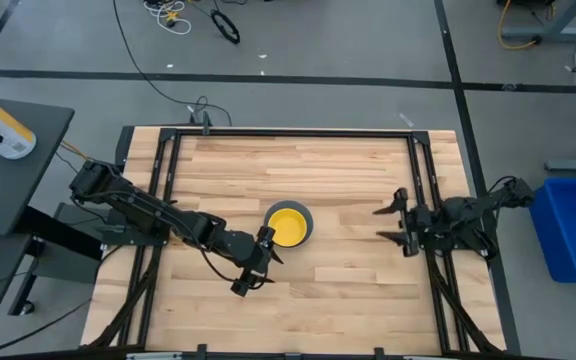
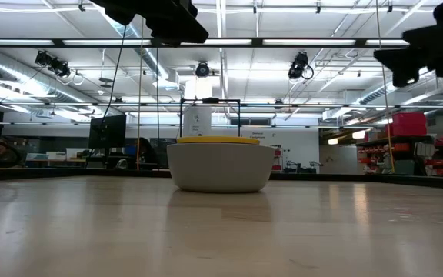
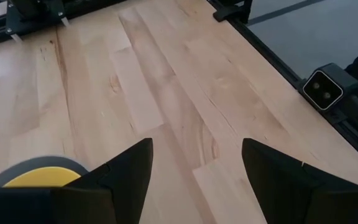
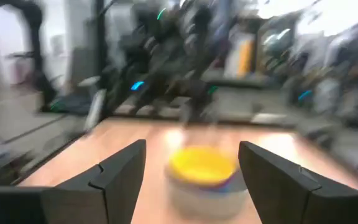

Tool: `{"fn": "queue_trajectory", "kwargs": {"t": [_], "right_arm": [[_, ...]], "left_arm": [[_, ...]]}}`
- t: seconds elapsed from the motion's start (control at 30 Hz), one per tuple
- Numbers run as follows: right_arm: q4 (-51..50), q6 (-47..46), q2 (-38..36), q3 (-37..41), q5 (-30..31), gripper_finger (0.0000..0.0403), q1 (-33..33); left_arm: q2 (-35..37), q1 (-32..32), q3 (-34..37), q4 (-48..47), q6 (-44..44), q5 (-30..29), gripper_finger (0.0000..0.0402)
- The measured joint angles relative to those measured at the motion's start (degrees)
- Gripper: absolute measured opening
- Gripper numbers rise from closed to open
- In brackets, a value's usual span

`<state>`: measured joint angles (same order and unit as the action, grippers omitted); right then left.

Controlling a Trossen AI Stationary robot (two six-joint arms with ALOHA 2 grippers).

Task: Nest bowls inside each other
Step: Return to Home Position

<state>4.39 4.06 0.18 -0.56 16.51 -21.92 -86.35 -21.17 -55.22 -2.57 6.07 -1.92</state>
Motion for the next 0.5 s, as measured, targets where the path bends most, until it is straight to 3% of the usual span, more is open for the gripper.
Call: {"fn": "queue_trajectory", "kwargs": {"t": [0.2,0.43,0.5], "right_arm": [[0.07,-3.53,-0.01,0.00,-15.13,0.0276,2.48],[-1.91,-2.60,0.01,0.00,-13.26,0.0283,12.61],[-2.00,-2.76,0.01,0.00,-15.83,0.0285,16.91]], "left_arm": [[0.00,-0.02,0.00,-0.39,-0.33,0.01,0.0257],[0.00,-0.02,0.00,-0.46,-0.95,0.01,0.0257],[0.00,-0.02,0.00,-0.44,-1.07,0.01,0.0256]]}}
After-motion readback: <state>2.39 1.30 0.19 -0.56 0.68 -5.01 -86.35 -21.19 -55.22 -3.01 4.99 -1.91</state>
